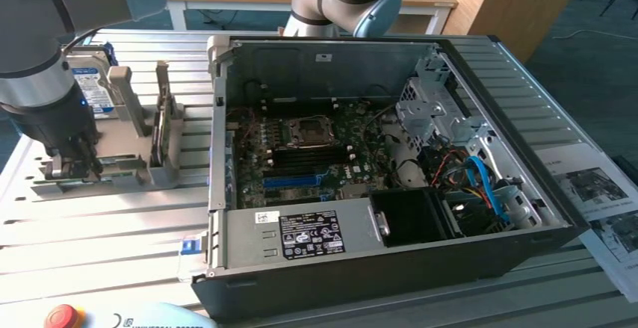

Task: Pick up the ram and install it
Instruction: 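Pick up the ram and move it above insertion slot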

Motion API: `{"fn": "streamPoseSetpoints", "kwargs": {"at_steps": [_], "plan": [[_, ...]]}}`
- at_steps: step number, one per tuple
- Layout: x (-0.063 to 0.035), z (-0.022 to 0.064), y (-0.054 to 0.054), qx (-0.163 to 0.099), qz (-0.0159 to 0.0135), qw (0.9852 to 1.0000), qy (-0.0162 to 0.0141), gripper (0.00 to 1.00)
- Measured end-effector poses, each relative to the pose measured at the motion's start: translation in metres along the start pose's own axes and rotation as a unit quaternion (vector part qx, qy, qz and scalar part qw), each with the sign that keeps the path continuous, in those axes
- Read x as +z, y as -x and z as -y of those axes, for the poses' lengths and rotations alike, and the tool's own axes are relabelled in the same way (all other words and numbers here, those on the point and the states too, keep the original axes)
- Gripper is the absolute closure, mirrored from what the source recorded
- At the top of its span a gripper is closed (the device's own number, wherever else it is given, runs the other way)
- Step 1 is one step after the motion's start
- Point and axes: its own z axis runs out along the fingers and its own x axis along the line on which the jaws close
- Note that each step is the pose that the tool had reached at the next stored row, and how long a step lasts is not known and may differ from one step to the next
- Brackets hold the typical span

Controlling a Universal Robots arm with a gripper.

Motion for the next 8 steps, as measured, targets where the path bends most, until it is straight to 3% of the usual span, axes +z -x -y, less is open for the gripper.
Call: {"fn": "streamPoseSetpoints", "kwargs": {"at_steps": [8], "plan": [[0.0000,0.0046,-0.0001,0.000,0.0001,1.0000,-0.0001,0.79]]}}
